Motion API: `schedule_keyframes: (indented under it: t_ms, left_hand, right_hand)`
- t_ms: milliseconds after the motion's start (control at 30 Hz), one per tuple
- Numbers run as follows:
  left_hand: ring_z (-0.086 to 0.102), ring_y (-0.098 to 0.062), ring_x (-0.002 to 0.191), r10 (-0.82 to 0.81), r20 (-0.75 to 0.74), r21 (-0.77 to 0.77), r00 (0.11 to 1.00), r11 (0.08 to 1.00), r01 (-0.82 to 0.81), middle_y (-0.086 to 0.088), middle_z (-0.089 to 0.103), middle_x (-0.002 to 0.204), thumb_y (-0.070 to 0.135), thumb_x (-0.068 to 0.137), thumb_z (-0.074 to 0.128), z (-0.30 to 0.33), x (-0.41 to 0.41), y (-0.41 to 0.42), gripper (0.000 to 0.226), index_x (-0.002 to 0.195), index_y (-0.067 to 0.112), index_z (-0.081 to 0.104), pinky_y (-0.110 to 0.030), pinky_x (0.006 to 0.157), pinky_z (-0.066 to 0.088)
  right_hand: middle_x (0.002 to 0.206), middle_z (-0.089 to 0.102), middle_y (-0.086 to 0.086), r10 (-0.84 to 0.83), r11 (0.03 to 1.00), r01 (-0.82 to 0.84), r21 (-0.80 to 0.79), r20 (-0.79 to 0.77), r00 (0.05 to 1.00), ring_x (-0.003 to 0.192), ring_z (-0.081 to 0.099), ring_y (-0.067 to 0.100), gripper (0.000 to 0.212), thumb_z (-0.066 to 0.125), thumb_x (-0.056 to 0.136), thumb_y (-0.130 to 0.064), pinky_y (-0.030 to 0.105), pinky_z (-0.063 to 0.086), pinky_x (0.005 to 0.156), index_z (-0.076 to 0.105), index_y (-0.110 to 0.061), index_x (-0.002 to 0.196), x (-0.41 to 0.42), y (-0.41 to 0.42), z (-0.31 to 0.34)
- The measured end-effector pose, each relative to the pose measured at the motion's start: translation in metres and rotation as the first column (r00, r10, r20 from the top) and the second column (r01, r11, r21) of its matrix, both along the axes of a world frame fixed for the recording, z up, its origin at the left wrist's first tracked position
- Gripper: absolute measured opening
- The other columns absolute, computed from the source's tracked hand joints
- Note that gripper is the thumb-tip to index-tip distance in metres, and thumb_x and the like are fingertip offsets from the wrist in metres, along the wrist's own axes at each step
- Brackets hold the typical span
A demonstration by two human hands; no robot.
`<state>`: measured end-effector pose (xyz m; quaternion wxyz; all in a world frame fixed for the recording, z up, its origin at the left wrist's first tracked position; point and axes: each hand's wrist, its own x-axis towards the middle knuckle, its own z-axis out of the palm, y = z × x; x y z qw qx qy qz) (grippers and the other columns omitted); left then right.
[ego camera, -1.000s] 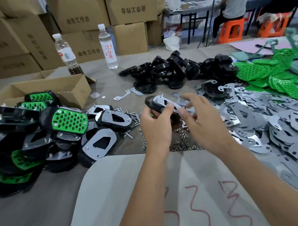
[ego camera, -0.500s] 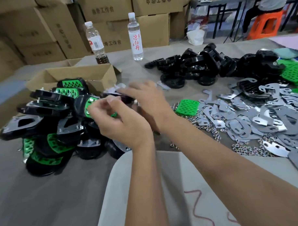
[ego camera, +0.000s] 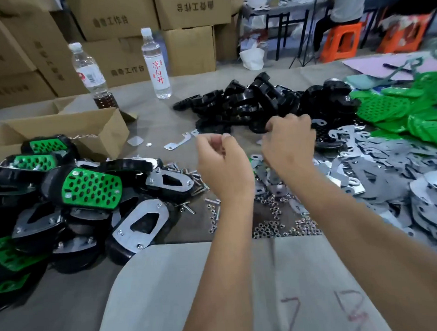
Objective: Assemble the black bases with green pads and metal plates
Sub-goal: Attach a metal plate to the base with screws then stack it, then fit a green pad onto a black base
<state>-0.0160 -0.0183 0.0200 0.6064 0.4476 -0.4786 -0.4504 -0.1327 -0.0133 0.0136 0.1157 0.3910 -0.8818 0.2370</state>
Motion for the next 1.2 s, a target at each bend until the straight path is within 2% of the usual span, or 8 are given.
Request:
schedule_keyframes:
  t_ms: [133, 233, 400, 567, 733, 900, 1067, 1200]
  left_hand:
    - [0.065, -0.037, 0.085, -0.231, 0.096, 0.134, 0.968, 0.967, 0.217, -0.013, 0.071, 0.091, 0.018, 0.092, 0.057, -0.003, -0.041, 0.010, 0.008, 0.084, 0.016, 0.055, -0.053, 0.079, 0.056]
    - [0.069, -0.041, 0.085, -0.380, 0.098, 0.270, 0.920, 0.900, 0.343, -0.014, 0.071, 0.082, 0.023, 0.090, 0.054, -0.007, -0.067, 0.018, 0.011, 0.082, 0.015, 0.053, -0.064, 0.085, 0.057]
    - [0.069, -0.032, 0.084, -0.593, 0.012, 0.410, 0.805, 0.737, 0.537, -0.013, 0.064, 0.086, 0.040, 0.098, 0.057, -0.004, -0.112, 0.042, 0.033, 0.076, 0.016, 0.054, -0.056, 0.092, 0.058]
    - [0.065, -0.026, 0.107, -0.588, -0.151, 0.490, 0.795, 0.654, 0.577, -0.004, 0.064, 0.122, 0.056, 0.088, 0.073, 0.008, -0.155, 0.066, 0.064, 0.125, 0.006, 0.057, -0.046, 0.097, 0.054]
    - [0.068, -0.027, 0.084, -0.427, -0.002, 0.384, 0.904, 0.835, 0.395, -0.008, 0.071, 0.098, 0.026, 0.090, 0.076, 0.003, -0.169, 0.091, 0.026, 0.104, 0.009, 0.065, -0.041, 0.071, 0.058]
    - [0.070, -0.022, 0.077, -0.787, -0.031, 0.355, 0.616, 0.567, 0.743, -0.006, 0.075, 0.094, 0.006, 0.089, 0.071, 0.004, -0.175, 0.112, 0.019, 0.094, 0.024, 0.069, -0.024, 0.052, 0.051]
    - [0.072, -0.027, 0.087, -0.847, -0.032, 0.363, 0.530, 0.484, 0.796, -0.011, 0.075, 0.105, -0.001, 0.092, 0.064, -0.001, -0.171, 0.122, 0.027, 0.111, 0.017, 0.072, -0.028, 0.058, 0.054]
    - [0.074, -0.034, 0.099, -0.833, -0.078, 0.363, 0.548, 0.488, 0.794, -0.016, 0.073, 0.114, 0.002, 0.097, 0.054, 0.003, -0.159, 0.116, 0.026, 0.113, 0.016, 0.069, -0.036, 0.070, 0.059]
  right_hand:
    - [0.129, 0.054, 0.021, -0.164, 0.967, 0.159, 0.197, 0.010, 0.986, 0.126, 0.044, 0.043, 0.041, 0.070, 0.092, -0.034, 0.053, 0.042, 0.100, 0.058, -0.012, 0.124, -0.061, 0.030, -0.006]
    - [0.118, 0.065, 0.018, -0.029, 0.969, 0.053, 0.243, -0.105, 0.994, 0.115, 0.056, 0.039, 0.035, 0.064, 0.098, -0.034, 0.044, 0.043, 0.098, 0.063, -0.008, 0.122, -0.086, 0.043, -0.007]
    - [0.086, 0.069, 0.020, 0.045, 0.991, -0.050, -0.121, -0.047, 0.998, 0.085, 0.063, 0.040, 0.033, 0.048, 0.108, -0.023, 0.045, 0.043, 0.077, 0.065, -0.004, 0.087, -0.101, 0.073, 0.004]
    - [0.051, 0.040, -0.004, 0.281, 0.905, -0.187, -0.382, 0.206, 0.937, 0.051, 0.032, 0.012, 0.042, 0.054, 0.101, -0.010, 0.036, 0.022, 0.057, 0.045, -0.009, 0.061, -0.106, 0.121, 0.007]
    - [0.080, 0.075, 0.014, 0.130, 0.856, 0.061, -0.514, 0.328, 0.936, 0.078, 0.071, 0.027, 0.037, 0.057, 0.103, -0.029, 0.043, 0.057, 0.076, 0.076, -0.002, 0.086, -0.158, 0.158, 0.005]
    - [0.143, 0.049, 0.028, -0.306, 0.931, 0.280, 0.233, 0.084, 0.948, 0.140, 0.038, 0.042, 0.057, 0.060, 0.099, -0.016, 0.048, 0.040, 0.108, 0.038, -0.010, 0.152, -0.237, 0.180, -0.007]
    - [0.102, 0.067, 0.023, -0.273, 0.942, 0.247, 0.227, 0.087, 0.958, 0.088, 0.060, 0.038, 0.017, 0.052, 0.104, -0.019, 0.043, 0.052, 0.077, 0.054, -0.004, 0.112, -0.251, 0.195, -0.019]
    - [0.103, 0.068, 0.024, -0.288, 0.935, 0.324, -0.145, 0.224, 0.931, 0.083, 0.060, 0.035, 0.016, 0.046, 0.104, -0.012, 0.039, 0.047, 0.072, 0.058, -0.001, 0.104, -0.229, 0.199, -0.010]
